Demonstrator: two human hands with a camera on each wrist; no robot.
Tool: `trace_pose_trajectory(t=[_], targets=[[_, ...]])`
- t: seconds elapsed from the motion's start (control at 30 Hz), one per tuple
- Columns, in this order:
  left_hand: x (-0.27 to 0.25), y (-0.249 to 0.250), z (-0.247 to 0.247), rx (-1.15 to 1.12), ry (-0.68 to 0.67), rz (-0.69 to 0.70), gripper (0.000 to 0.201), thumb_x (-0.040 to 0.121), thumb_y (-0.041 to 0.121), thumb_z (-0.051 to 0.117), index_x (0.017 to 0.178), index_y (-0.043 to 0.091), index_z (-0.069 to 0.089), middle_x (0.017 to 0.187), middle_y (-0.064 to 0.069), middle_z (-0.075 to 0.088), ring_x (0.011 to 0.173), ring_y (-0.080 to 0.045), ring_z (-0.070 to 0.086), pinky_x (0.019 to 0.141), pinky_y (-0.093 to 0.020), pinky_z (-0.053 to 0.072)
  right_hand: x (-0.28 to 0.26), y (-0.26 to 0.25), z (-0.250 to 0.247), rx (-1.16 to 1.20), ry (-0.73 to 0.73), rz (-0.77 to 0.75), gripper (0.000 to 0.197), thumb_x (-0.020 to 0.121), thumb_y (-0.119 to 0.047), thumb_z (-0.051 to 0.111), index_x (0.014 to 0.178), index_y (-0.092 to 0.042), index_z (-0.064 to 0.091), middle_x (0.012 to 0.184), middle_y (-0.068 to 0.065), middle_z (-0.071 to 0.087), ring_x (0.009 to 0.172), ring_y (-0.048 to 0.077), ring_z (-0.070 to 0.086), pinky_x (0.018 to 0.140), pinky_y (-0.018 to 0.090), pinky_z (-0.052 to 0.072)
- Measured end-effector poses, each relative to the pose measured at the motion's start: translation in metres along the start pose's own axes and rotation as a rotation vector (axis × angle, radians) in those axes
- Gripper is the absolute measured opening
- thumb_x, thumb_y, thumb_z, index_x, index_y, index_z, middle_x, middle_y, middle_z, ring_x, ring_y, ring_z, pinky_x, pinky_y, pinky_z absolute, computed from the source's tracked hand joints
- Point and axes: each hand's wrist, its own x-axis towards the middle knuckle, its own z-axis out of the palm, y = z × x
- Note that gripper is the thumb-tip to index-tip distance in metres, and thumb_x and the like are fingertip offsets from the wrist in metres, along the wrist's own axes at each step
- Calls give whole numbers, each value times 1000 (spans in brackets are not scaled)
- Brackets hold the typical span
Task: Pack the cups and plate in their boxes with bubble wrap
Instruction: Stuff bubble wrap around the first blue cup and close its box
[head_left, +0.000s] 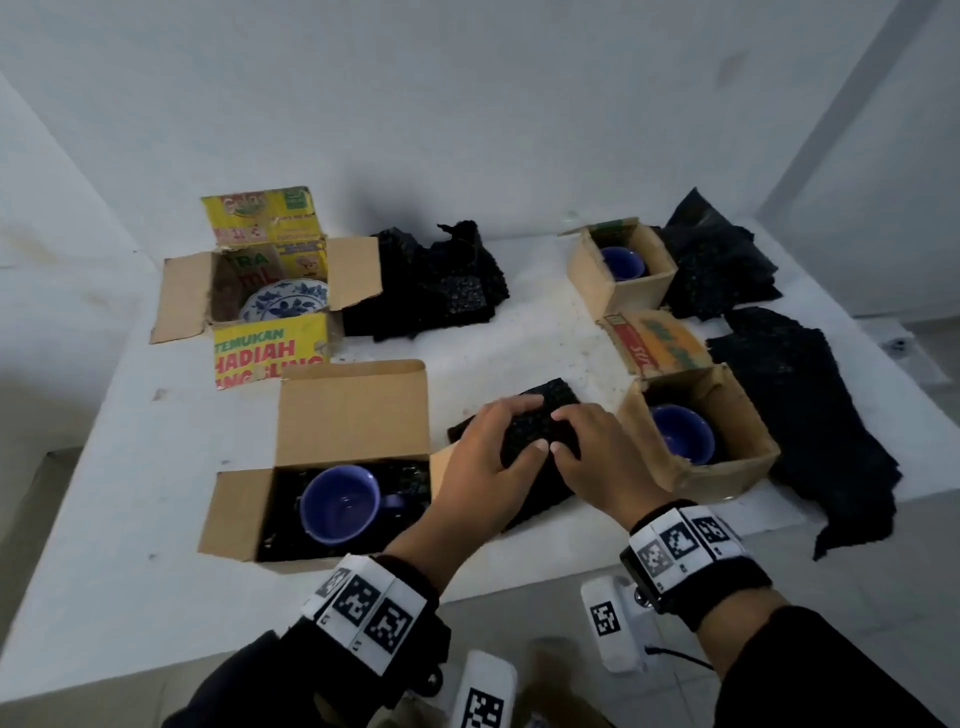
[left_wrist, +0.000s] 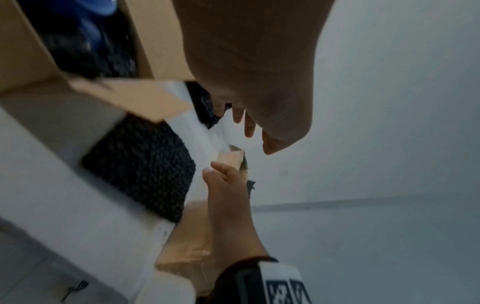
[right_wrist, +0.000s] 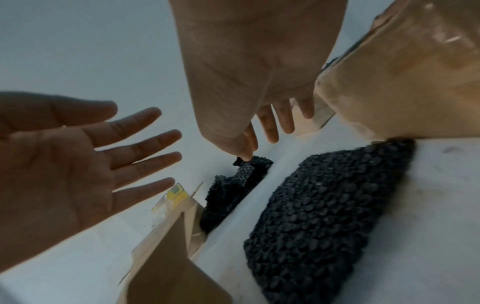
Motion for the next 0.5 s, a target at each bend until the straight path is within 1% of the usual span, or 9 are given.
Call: trace_pose_trajectory(t=[0.03, 0.1, 0.17, 0.2, 0.27, 0.33, 0.37, 0.43, 0.5], targets=[[3, 1, 13, 36, -12, -33, 38, 91, 22, 56, 127, 26, 50, 126, 14, 50, 121, -1, 44, 100, -21, 36, 0, 8, -1, 6, -33, 35, 45, 89, -23, 54, 132, -14, 46, 135, 7, 48, 127, 21, 42, 105, 30, 29], [8, -5, 37, 160, -16, -97, 40, 92, 22, 55, 131, 25, 46, 137, 10, 43, 129, -4, 36, 103, -18, 29, 3, 20, -1, 7, -83, 77, 50, 90, -25, 53, 137, -14, 40, 139, 7, 44, 130, 20, 39, 106, 26, 22], [13, -17, 56, 256, 10, -192, 42, 93, 20, 52, 134, 24, 43, 145, 5, 34, 137, -8, 28, 103, -18, 25, 8, 30, 3, 59, -135, 131, 54, 90, -24, 54, 139, -13, 35, 142, 7, 40, 132, 20, 36, 108, 28, 26], [14, -25, 63, 281, 30, -251, 43, 93, 20, 51, 135, 24, 42, 148, 2, 30, 139, -12, 24, 105, -21, 25, 11, 36, 6, 81, -157, 156, 56, 89, -24, 54, 140, -13, 33, 143, 7, 38, 133, 20, 35, 109, 31, 29], [17, -40, 75, 302, 76, -393, 45, 93, 20, 50, 137, 23, 39, 153, -4, 21, 143, -19, 16, 110, -30, 24, 16, 46, 15, 123, -189, 190, 58, 88, -23, 55, 140, -13, 31, 144, 10, 34, 133, 24, 32, 111, 36, 29], [17, -53, 83, 341, 119, -557, 50, 92, 24, 51, 139, 24, 34, 155, -11, 12, 144, -26, 8, 114, -39, 21, 19, 54, 24, 141, -230, 222, 60, 88, -22, 54, 141, -12, 28, 142, 13, 31, 132, 27, 32, 110, 37, 30], [17, -58, 87, 366, 139, -641, 53, 90, 27, 52, 139, 24, 31, 154, -14, 9, 143, -30, 8, 114, -43, 22, 20, 57, 29, 124, -247, 233, 60, 88, -23, 53, 142, -12, 27, 141, 14, 31, 131, 29, 32, 109, 38, 31], [17, -65, 94, 406, 181, -781, 59, 88, 31, 55, 139, 25, 27, 150, -17, 9, 139, -33, 14, 111, -46, 27, 20, 60, 35, 46, -253, 218, 60, 89, -26, 52, 141, -12, 27, 139, 17, 31, 129, 32, 33, 108, 40, 32], [19, -68, 98, 428, 214, -863, 62, 87, 31, 55, 139, 25, 24, 148, -17, 13, 137, -34, 16, 107, -48, 31, 20, 61, 37, -20, -237, 164, 58, 90, -28, 53, 140, -13, 28, 137, 17, 33, 128, 33, 33, 106, 40, 34]])
